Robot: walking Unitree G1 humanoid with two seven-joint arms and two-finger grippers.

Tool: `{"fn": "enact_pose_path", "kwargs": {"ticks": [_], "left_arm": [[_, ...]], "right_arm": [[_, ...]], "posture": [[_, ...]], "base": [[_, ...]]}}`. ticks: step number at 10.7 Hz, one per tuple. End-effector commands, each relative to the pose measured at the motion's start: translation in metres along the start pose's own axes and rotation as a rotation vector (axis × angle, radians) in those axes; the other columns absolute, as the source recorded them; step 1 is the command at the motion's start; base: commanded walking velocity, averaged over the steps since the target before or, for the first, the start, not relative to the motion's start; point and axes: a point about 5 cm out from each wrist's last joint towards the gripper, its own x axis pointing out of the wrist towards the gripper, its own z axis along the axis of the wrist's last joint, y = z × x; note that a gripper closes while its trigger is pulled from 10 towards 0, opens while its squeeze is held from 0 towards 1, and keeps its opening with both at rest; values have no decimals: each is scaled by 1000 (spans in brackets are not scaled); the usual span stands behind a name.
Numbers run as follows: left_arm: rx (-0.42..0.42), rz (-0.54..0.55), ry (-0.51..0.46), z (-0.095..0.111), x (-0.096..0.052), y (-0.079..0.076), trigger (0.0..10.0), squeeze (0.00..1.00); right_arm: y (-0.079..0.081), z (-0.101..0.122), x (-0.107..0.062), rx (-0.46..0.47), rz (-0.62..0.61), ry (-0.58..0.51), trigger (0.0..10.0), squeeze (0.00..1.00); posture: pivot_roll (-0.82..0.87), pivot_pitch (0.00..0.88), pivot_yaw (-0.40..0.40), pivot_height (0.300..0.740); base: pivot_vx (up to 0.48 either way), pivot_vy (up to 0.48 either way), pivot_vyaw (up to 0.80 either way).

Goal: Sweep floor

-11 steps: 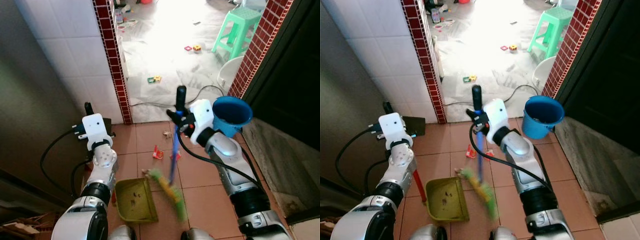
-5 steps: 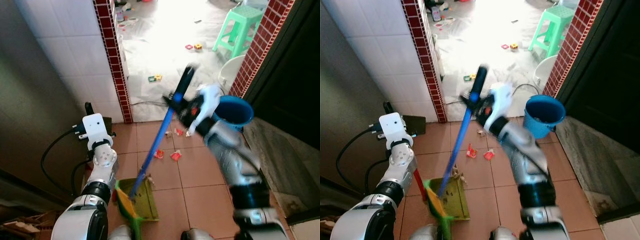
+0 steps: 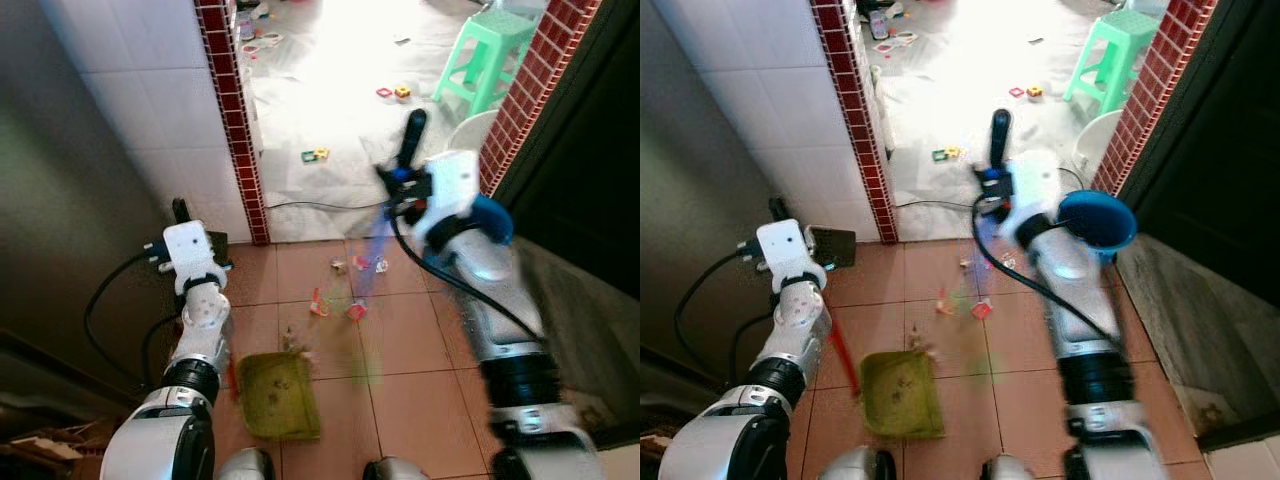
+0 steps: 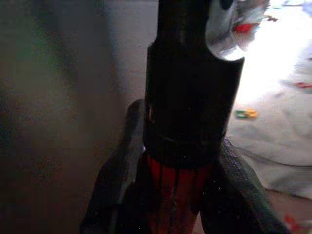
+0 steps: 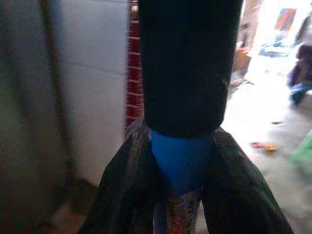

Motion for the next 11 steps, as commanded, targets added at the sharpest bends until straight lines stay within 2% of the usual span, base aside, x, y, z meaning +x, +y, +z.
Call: {"fn": "enact_pose_path", "kwargs": {"ticks": [1,2,4,5,8,9,10,11], "left_arm": [[-44,-45,-8,2,-2,-9,10000,0],[-83,-61,80,-7,-4,-18,10000,0],[-74,-107,23,7,-4,-36,10000,0],[-69,-109,5,10,-3,-37,10000,0],[-17,-40,-134,33,4,-13,10000,0],[16,6,-213,47,6,2,10000,0],[29,21,-227,48,4,7,10000,0],[50,37,-195,40,2,10,10000,0]], "right_arm": [[6,2,2,27,-9,-35,10000,0],[11,-4,3,17,-10,-31,10000,0],[17,-9,1,14,3,-24,10000,0],[17,-11,-1,13,1,-14,10000,0],[12,-10,-3,-3,-27,-42,10000,0],[9,0,2,-4,-47,-84,10000,0],[6,5,5,-22,-58,-107,10000,0],[3,7,7,-32,-64,-115,10000,0]], "posture": [[-125,72,45,740],[-129,72,46,740],[-135,72,49,740],[-136,77,51,740],[-127,86,50,740],[-121,86,46,740],[-119,85,43,740],[-118,84,40,740]], "base": [[0,0,0],[0,0,0],[0,0,0],[0,0,0],[0,0,0],[0,0,0],[0,0,0],[0,0,0]]}}
